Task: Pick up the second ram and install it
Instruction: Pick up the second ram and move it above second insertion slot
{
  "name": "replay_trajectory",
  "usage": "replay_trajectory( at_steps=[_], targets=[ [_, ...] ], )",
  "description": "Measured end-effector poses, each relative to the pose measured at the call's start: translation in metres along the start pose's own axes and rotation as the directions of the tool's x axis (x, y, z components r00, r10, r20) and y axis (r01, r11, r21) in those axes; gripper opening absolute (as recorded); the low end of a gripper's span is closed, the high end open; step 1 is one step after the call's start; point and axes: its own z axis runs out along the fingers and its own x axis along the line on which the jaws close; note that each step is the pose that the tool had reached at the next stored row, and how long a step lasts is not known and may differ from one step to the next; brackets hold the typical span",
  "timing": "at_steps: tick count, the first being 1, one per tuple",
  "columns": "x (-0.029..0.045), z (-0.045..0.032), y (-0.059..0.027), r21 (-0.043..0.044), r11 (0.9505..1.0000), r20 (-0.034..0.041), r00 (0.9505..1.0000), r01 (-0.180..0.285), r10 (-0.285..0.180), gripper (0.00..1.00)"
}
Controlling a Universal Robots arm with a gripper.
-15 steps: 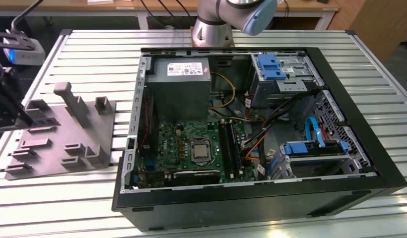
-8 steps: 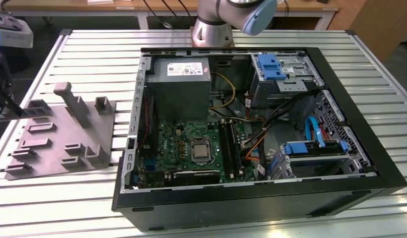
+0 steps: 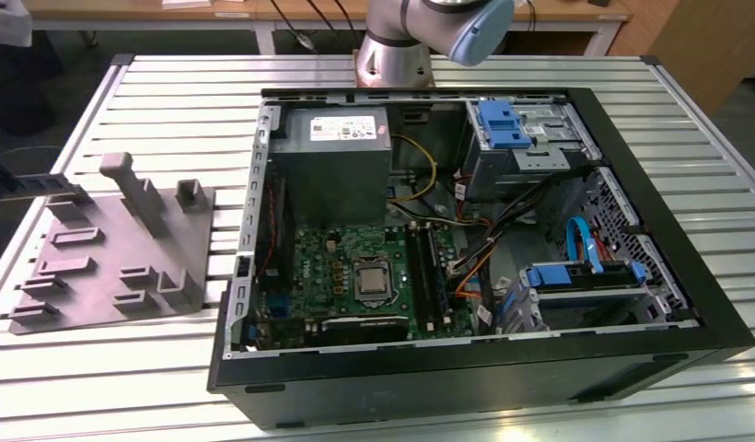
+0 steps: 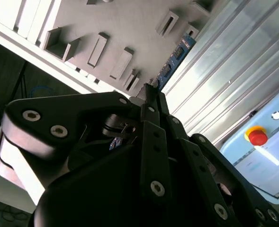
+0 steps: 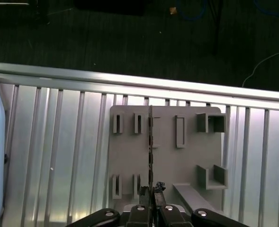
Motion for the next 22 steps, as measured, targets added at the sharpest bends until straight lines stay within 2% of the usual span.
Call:
replay_trajectory(
  at_steps=[5, 8, 17, 22],
  targets=[
    [-0.0014, -0.0203, 0.0007, 0.0002, 1.0000, 0.0001, 1.0000, 0.000, 0.000, 0.14],
    [-0.0019, -0.0292, 0.0011, 0.0000, 1.0000, 0.0000, 1.0000, 0.000, 0.000, 0.14],
    [-0.0019, -0.0304, 0.0003, -0.0002, 1.0000, -0.0001, 1.0000, 0.000, 0.000, 0.14],
    [-0.0011, -0.0308, -0.0107, -0.0003, 1.0000, -0.0001, 1.0000, 0.000, 0.000, 0.14]
  ],
)
